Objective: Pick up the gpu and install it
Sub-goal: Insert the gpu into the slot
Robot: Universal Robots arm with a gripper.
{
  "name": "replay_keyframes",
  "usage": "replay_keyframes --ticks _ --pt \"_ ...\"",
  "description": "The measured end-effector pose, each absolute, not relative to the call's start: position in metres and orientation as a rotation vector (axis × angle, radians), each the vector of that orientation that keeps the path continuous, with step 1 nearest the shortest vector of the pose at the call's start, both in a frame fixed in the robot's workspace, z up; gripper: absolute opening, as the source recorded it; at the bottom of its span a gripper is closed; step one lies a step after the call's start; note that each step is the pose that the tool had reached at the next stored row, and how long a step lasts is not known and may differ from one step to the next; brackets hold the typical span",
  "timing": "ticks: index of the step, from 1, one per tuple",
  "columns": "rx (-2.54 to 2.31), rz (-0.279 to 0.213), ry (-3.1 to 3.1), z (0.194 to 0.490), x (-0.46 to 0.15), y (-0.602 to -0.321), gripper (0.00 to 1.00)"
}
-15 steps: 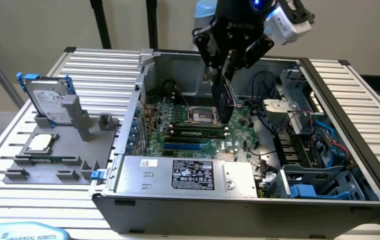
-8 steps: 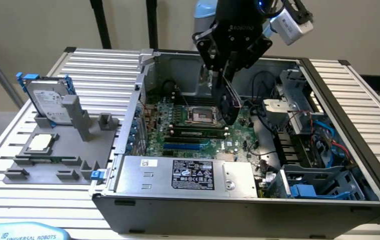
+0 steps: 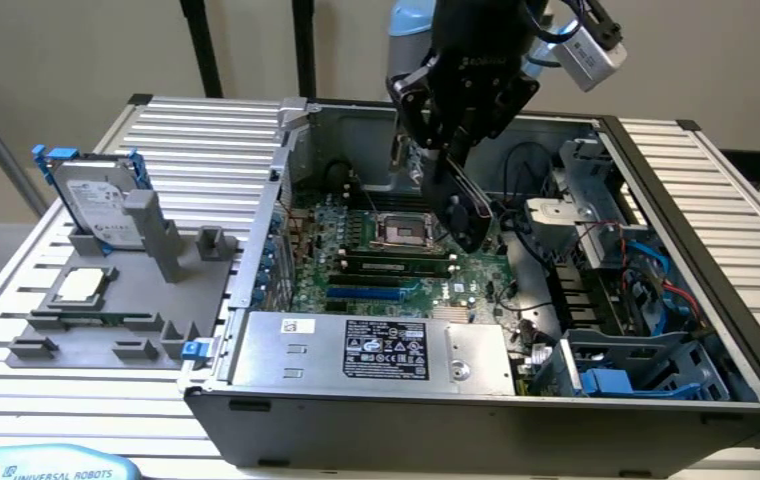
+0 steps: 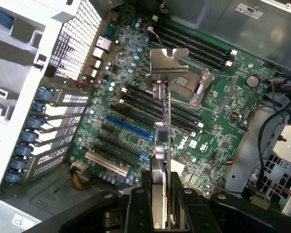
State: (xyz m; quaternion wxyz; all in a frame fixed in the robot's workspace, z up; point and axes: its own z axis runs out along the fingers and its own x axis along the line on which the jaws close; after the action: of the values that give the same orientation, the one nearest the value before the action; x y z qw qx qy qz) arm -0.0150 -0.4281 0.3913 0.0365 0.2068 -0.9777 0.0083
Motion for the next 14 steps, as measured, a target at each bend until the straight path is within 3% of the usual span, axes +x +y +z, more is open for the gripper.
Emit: replay_keyframes --ticks 14 --pt "1.013 0.037 -2.9 0.3839 -0.015 -0.4281 0.27"
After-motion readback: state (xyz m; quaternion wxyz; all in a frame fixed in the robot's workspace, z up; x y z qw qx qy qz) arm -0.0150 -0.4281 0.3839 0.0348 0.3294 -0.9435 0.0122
